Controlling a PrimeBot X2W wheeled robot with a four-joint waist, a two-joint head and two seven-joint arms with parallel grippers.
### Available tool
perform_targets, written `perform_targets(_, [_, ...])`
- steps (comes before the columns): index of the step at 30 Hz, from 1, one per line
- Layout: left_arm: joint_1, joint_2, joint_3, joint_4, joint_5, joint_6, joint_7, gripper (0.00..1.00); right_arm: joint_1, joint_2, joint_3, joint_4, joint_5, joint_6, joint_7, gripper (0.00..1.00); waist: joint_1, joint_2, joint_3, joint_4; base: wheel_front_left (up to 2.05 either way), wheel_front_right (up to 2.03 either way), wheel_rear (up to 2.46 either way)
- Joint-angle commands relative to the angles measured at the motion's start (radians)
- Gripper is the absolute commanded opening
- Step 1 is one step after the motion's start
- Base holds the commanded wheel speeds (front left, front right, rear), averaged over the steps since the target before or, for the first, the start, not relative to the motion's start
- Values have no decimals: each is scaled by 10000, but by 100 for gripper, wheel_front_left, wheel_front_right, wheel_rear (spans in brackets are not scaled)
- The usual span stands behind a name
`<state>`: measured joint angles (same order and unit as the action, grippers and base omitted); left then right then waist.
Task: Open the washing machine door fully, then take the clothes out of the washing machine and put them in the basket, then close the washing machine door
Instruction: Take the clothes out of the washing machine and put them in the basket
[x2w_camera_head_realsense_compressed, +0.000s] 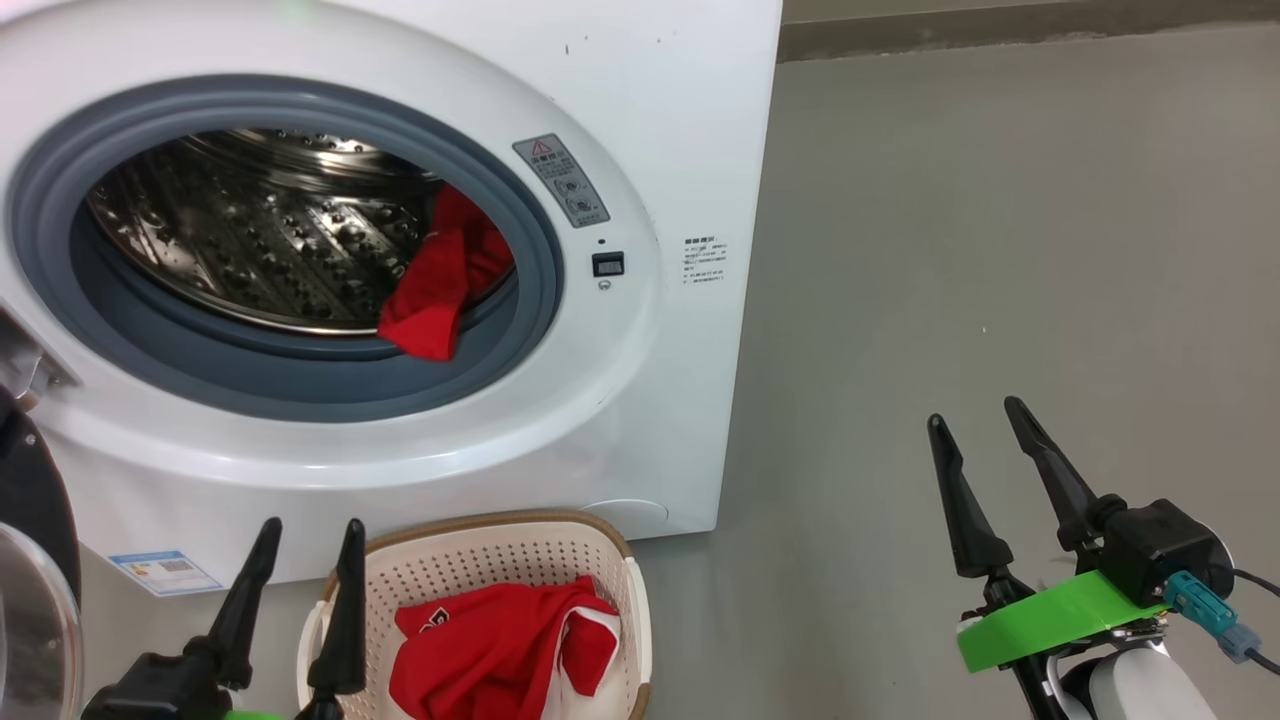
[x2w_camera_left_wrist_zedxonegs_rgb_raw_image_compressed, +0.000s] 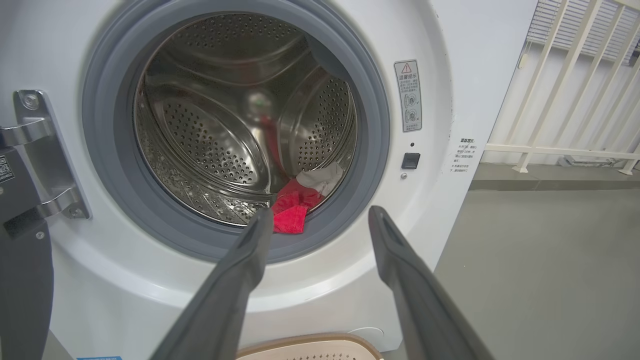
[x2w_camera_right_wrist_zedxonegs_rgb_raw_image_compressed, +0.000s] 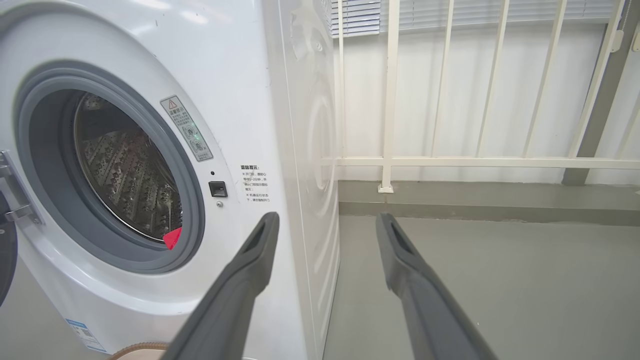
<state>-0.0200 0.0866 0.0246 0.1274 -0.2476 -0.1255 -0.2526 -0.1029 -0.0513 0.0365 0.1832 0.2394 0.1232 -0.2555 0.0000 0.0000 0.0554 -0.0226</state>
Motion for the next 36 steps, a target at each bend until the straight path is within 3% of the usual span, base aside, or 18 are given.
perform_targets(1, [-124, 122, 370, -208, -25, -52, -91, 100, -19, 11, 219, -216, 43, 75, -63, 100, 0, 0, -24, -3, 0, 0, 0])
perform_targets(15, [-831, 132, 421, 626, -247, -52, -91, 100, -134, 11, 348, -205, -49, 75, -63, 100, 0, 0, 252, 107, 0, 0, 0])
perform_targets(36, [-5231, 728, -109, 3429, -883, -52, -91, 100, -1212, 11, 485, -557, -508, 75, -63, 100, 0, 0, 2549, 280, 0, 0, 0])
